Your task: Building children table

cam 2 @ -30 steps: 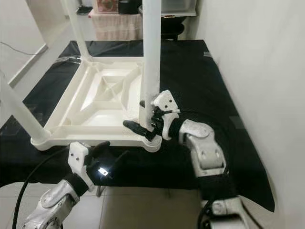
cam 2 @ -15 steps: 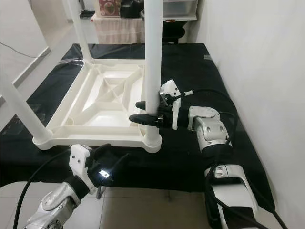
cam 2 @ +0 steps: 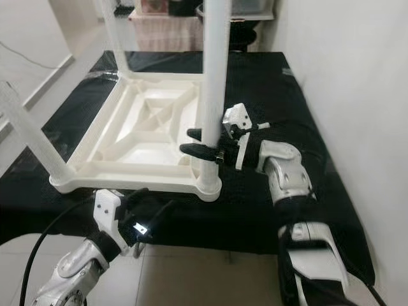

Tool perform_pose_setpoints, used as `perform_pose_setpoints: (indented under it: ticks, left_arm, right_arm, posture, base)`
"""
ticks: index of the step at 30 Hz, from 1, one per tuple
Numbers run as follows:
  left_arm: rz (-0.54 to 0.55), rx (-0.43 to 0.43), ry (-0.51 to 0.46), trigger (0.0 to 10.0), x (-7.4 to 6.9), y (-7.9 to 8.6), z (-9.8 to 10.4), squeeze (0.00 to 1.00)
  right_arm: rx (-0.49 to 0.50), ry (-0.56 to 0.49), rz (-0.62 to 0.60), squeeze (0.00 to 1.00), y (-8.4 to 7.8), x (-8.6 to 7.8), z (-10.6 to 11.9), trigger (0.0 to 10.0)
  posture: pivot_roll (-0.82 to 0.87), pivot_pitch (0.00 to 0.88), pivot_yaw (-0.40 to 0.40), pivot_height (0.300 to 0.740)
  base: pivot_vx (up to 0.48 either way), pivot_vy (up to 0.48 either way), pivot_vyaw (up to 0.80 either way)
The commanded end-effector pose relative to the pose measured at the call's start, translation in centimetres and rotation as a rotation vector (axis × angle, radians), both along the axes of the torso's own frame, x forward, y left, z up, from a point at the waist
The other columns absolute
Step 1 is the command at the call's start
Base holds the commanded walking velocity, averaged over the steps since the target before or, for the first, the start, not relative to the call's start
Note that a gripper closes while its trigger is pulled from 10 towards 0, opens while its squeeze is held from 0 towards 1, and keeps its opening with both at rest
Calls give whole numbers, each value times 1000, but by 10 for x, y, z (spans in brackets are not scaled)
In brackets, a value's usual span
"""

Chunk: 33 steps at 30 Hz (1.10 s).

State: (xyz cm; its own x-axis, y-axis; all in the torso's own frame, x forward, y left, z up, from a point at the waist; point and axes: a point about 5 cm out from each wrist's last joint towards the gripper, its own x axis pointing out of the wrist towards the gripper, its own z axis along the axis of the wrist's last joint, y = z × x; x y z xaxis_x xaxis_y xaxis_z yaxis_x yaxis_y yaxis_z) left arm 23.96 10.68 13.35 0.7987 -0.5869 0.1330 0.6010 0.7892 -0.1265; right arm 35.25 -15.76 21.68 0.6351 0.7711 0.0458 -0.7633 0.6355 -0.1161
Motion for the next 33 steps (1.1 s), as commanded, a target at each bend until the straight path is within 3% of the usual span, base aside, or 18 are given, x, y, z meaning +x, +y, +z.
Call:
perform_pose_setpoints:
  ticks: [1,2,3,4,8,16,17,18,19,22,23,24,26,27,28,29,33]
  left_arm:
    - [13,-4,12,10000,-1,5,-1,0]
    - [15,-3,12,10000,-1,6,0,0]
    - [12,1,11,10000,0,6,-1,0]
    - [10,4,11,10000,1,6,-1,0]
    - [2,6,10,10000,3,4,-1,0]
    - [17,-1,5,10000,4,4,-1,0]
    - [35,-2,3,10000,5,5,-1,0]
    - [35,-1,3,10000,6,5,-2,0]
    - [35,-1,3,10000,6,5,-2,0]
    - [20,-1,3,10000,7,3,-2,0]
    - [20,-1,3,10000,7,3,-2,0]
    - [17,-2,4,10000,7,2,-2,0]
    - [17,-3,4,10000,7,2,-2,0]
    - [18,-4,4,10000,7,2,-2,0]
    - [18,-4,4,10000,7,2,-2,0]
    - [20,-5,4,10000,7,1,-2,0]
    - [22,-5,4,10000,6,1,-2,0]
  right_arm:
    - [-19,147,-562,0,-6,-23,-58,0]
    - [-33,166,-646,0,1,-41,-72,0]
    - [-63,184,-646,0,13,-52,-85,0]
    - [-100,188,-565,0,24,-53,-90,0]
    - [-110,179,-551,0,23,-40,-87,0]
    - [-120,182,-520,0,27,-37,-87,0]
    - [-85,164,-481,792,37,-41,-77,10000]
    - [-42,168,-418,1000,43,-41,-70,10000]
    - [-42,168,-418,1000,43,-41,-70,10000]
    - [34,108,-192,1000,50,-33,-42,10000]
    - [34,108,-192,1000,50,-33,-42,10000]
    - [20,54,-23,1000,45,-26,-23,10000]
    - [-5,33,36,1000,42,-24,-18,10000]
    - [-40,15,91,145,39,-21,-14,10000]
    - [-40,15,91,145,39,-21,-14,10000]
    - [-98,1,150,0,36,-18,-12,10000]
    - [-135,17,221,0,31,-9,-8,10000]
  posture:
    - [-52,153,8,740]
    - [-50,157,12,740]
    - [-49,151,19,740]
    - [-54,145,20,740]
    - [-54,136,-3,740]
    - [-57,132,-1,740]
    - [-54,122,1,740]
    - [-56,118,2,740]
    - [-56,118,2,740]
    - [-59,116,2,740]
    - [-59,116,2,740]
    - [-56,111,1,740]
    - [-56,111,1,740]
    - [-52,112,-1,740]
    - [-52,112,-1,740]
    - [-48,112,-1,740]
    - [-43,111,-1,740]
  base:
    - [0,0,0]
    - [0,0,0]
    - [0,0,0]
    - [0,0,0]
    - [0,0,0]
    - [0,0,0]
    - [0,0,0]
    - [0,0,0]
    - [0,0,0]
    - [0,0,0]
    - [0,0,0]
    - [0,0,0]
    - [0,0,0]
    - [0,0,0]
    - [0,0,0]
    - [0,0,0]
    - [0,0,0]
